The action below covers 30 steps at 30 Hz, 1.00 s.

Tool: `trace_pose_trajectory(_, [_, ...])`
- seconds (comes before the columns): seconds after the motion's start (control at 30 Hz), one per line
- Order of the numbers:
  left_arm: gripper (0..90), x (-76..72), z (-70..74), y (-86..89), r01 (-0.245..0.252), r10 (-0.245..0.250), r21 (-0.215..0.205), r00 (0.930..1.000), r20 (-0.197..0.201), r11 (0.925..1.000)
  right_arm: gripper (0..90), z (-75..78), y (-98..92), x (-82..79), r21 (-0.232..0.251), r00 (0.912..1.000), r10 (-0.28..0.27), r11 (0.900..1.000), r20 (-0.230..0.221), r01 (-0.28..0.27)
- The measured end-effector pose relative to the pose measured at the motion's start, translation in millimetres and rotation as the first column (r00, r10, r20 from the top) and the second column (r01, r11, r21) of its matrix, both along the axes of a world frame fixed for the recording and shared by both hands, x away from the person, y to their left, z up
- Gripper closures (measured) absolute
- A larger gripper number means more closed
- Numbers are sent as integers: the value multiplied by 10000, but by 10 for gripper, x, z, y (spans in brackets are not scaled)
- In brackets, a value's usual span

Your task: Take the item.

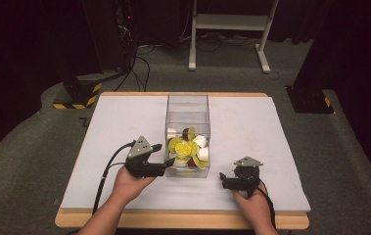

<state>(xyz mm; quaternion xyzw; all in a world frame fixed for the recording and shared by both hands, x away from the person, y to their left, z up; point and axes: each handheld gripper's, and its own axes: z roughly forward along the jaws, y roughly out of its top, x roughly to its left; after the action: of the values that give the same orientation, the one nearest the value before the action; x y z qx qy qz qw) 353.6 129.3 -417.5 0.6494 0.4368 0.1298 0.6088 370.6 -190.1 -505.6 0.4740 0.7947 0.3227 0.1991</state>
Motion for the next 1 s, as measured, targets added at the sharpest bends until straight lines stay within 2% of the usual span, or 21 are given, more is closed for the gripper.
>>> trace_pose_trajectory(0.33, [291, 69, 15, -114, 222, -219, 186, 9996, -182, 9996, 99, 0, 0, 0, 0, 10000, -6, 10000, 6, 6])
trace_pose_trajectory(0.5, [297, 106, 14, -172, 289, -286, 130, 9992, -264, 9995, 100, 0, 0, 0, 1, 10000, -6, 10000, 6, 6])
trace_pose_trajectory(1.0, [290, 278, -16, -298, 279, -247, 772, 9988, -421, 9966, 100, -1, 0, 0, 1, 10000, -6, 10000, 6, 6])
